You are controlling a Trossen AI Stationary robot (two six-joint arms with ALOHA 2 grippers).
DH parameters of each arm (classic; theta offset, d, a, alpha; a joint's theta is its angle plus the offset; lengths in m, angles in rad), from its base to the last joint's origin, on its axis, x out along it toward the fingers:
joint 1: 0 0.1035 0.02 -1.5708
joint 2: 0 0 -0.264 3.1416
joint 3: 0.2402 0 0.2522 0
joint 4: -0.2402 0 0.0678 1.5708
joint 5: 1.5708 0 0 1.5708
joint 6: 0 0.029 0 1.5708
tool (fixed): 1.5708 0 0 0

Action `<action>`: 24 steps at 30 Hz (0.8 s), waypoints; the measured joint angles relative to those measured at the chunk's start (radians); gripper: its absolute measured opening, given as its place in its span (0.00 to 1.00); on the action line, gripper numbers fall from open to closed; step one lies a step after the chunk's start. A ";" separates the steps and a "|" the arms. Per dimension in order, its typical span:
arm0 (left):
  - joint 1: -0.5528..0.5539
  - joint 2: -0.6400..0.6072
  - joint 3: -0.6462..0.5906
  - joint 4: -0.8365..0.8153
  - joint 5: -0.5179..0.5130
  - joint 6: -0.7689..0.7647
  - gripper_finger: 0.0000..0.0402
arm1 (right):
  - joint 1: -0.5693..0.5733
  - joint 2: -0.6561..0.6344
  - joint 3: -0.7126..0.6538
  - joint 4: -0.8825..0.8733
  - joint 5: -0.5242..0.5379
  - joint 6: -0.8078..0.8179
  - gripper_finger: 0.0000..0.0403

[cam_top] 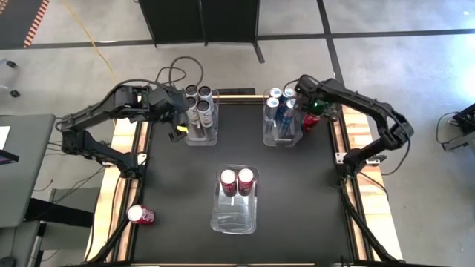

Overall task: Sort soda cans
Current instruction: Put the top red soda can into the bottom transparent bin

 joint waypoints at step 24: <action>-0.167 0.019 0.034 -0.134 0.027 -0.584 0.91 | 0.810 -0.376 0.136 -0.238 -0.025 0.072 0.71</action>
